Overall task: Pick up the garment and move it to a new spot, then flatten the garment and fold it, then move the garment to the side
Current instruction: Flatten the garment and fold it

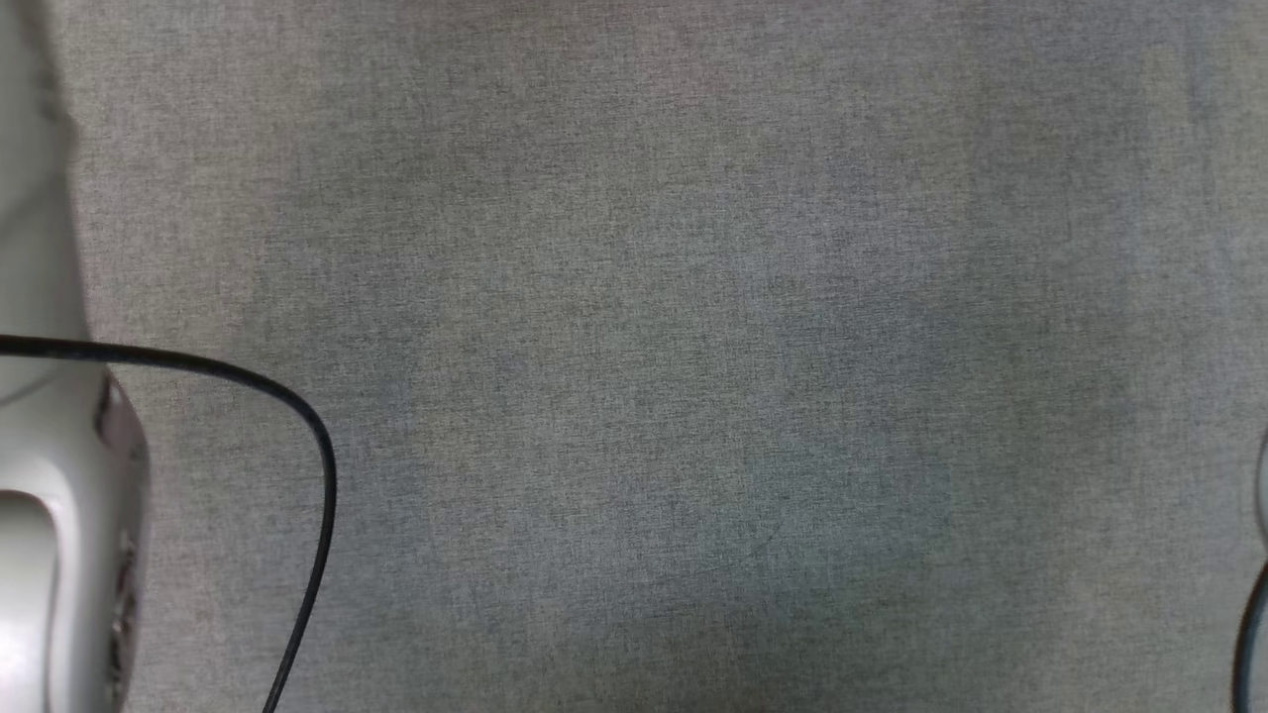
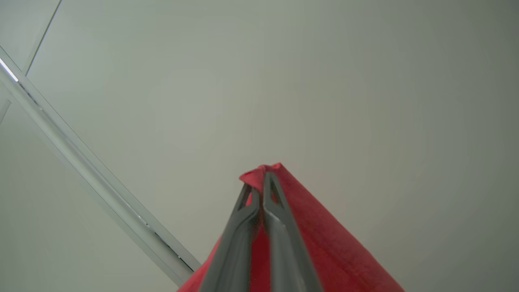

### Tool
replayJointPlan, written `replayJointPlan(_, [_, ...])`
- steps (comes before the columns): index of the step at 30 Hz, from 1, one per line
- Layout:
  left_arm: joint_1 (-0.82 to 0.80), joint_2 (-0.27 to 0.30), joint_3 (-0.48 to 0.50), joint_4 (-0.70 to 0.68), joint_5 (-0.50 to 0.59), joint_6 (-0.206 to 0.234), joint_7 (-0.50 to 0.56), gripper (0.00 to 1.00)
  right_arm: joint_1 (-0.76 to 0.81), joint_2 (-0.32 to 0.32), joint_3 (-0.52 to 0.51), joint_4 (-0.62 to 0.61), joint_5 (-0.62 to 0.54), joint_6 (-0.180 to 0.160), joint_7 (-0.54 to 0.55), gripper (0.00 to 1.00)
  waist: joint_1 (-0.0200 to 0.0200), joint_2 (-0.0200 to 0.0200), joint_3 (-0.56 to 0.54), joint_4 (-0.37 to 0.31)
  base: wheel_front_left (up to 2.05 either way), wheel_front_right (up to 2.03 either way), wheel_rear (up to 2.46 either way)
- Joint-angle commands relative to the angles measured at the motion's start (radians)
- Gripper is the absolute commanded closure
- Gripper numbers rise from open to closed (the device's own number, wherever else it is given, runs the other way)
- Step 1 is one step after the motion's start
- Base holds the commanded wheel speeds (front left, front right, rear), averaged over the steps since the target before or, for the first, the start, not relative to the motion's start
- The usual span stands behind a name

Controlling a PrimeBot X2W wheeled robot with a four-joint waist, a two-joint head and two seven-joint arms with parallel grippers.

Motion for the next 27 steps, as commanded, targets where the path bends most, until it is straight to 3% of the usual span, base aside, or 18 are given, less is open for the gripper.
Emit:
replayJointPlan(1, [0.02, 0.0, -0.009, 0.01, -0.006, -0.011, 0.001, 1.0, 0.023, 0.002, 0.004, 0.014, 0.001, 0.002, -0.004, 1.0, -0.0001, 0.0, 0.002, 0.003, 0.0, 0.0, 0.0])
replayJointPlan(7, [0.2, -0.001, -0.057, 0.092, -0.033, -0.068, 0.0, 1.0, 0.18, -0.016, 0.083, 0.098, 0.051, 0.002, -0.004, 1.0, -0.0001, 0.0, -0.032, 0.016, 0.0, 0.0, 0.0])
replayJointPlan(18, [0.519, 0.021, -0.066, 0.104, -0.038, -0.088, 0.0, 1.0, 0.491, -0.083, 0.212, 0.112, 0.18, 0.002, -0.005, 1.0, -0.0001, 0.0, -0.2, 0.028, 0.0, 0.0, 0.0])
replayJointPlan(27, [0.76, 0.031, -0.135, 0.149, -0.029, -0.124, 0.0, 1.0, 0.702, -0.113, 0.292, 0.151, 0.243, 0.002, -0.005, 1.0, -0.0001, 0.0, -0.361, 0.042, 0.0, 0.0, 0.0])
